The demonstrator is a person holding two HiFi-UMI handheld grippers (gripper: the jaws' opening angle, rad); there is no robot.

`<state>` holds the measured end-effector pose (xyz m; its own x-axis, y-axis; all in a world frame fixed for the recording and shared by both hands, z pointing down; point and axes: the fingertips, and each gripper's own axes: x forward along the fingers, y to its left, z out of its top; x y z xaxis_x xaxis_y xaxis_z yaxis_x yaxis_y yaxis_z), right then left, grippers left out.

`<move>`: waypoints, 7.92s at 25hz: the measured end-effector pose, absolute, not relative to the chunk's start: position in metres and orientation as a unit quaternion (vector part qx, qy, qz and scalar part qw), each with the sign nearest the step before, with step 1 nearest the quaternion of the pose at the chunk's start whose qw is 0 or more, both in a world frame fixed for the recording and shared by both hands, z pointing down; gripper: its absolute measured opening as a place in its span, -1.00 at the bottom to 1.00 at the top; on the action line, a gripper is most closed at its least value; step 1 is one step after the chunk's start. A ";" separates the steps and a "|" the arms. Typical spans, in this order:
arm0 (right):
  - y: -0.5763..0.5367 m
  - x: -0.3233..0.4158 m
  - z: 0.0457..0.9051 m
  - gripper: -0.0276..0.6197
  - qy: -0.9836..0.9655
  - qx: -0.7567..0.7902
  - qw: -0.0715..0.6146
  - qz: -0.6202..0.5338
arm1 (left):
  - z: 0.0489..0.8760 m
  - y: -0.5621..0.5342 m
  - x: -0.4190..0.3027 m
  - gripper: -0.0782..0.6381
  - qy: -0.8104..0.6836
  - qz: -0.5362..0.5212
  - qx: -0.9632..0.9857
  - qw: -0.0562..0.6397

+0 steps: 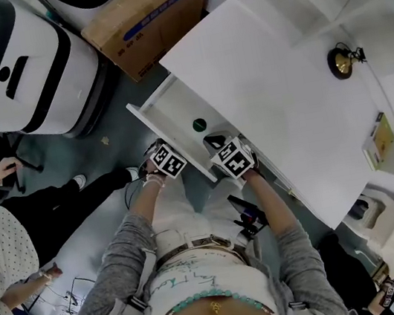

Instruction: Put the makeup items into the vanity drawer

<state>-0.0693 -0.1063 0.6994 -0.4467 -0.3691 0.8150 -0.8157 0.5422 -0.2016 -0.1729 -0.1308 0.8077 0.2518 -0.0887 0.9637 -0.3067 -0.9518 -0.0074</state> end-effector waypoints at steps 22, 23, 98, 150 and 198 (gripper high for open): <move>-0.092 -0.049 0.679 -0.82 -0.785 0.405 0.353 0.309 | 0.808 -0.139 -0.157 -0.56 -0.119 0.598 0.787 0.088; -0.092 -0.049 0.678 -0.82 -0.785 0.407 0.351 0.309 | 0.808 -0.139 -0.156 -0.56 -0.119 0.599 0.787 0.087; -0.034 0.036 0.579 -0.82 -0.737 0.537 0.254 0.323 | 0.807 -0.176 -0.084 -0.55 -0.098 0.602 0.788 0.077; 0.030 0.101 0.528 -0.82 -0.647 0.654 0.230 0.317 | 0.809 -0.200 -0.031 -0.55 -0.092 0.600 0.791 0.072; 0.141 0.148 0.485 -0.82 -0.519 0.784 0.190 0.285 | 0.795 -0.207 -0.061 -0.40 -0.168 0.602 0.778 0.062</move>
